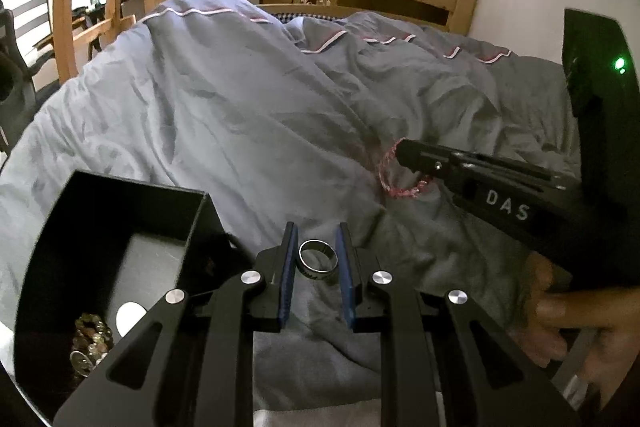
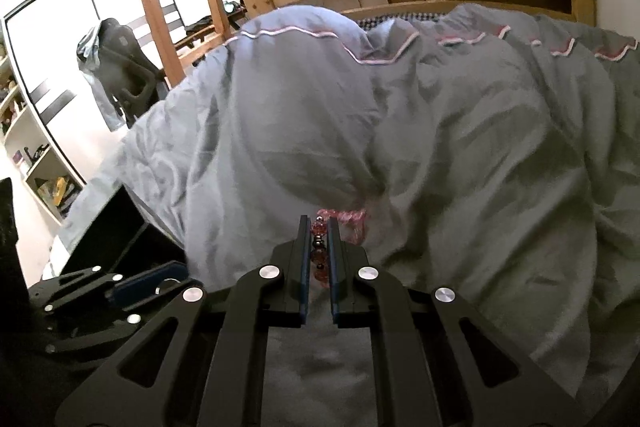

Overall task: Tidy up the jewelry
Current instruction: 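Carry ring into black box with left tool while right carries red bracelet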

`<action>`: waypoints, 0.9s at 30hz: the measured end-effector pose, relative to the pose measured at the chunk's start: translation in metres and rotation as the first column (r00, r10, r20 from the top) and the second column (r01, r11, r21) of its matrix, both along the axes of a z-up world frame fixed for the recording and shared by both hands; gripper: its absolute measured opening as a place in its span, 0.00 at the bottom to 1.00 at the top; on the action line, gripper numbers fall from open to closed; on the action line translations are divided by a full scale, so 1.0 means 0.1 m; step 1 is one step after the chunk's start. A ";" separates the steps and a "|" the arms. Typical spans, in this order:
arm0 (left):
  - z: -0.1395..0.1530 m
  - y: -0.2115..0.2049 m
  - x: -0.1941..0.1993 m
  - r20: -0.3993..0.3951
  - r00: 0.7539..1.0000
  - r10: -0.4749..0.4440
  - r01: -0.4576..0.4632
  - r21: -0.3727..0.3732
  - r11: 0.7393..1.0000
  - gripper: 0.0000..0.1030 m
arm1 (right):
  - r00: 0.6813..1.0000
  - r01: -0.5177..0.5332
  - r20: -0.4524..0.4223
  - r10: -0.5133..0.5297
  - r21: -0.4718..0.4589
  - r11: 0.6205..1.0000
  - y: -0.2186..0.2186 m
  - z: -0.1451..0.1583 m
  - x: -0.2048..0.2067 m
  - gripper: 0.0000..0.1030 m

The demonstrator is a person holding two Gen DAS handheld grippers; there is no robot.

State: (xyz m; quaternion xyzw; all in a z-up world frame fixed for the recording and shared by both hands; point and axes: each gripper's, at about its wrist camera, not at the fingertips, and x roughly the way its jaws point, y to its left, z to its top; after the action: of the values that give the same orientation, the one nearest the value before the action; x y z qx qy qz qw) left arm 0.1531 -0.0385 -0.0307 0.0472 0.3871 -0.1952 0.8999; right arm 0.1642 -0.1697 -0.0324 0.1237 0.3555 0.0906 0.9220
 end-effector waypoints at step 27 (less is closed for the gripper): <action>0.51 0.55 -0.38 0.011 0.995 0.104 -0.103 -0.045 0.994 0.18 | 0.993 -0.089 0.073 0.089 -0.012 0.996 0.41 0.56 -0.50 0.08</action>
State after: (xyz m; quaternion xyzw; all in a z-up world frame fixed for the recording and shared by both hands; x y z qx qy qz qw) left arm 0.1154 0.0163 0.0203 0.0084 0.3787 -0.1566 0.9122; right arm 0.1144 -0.1286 0.0235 0.1004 0.3269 0.1345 0.9300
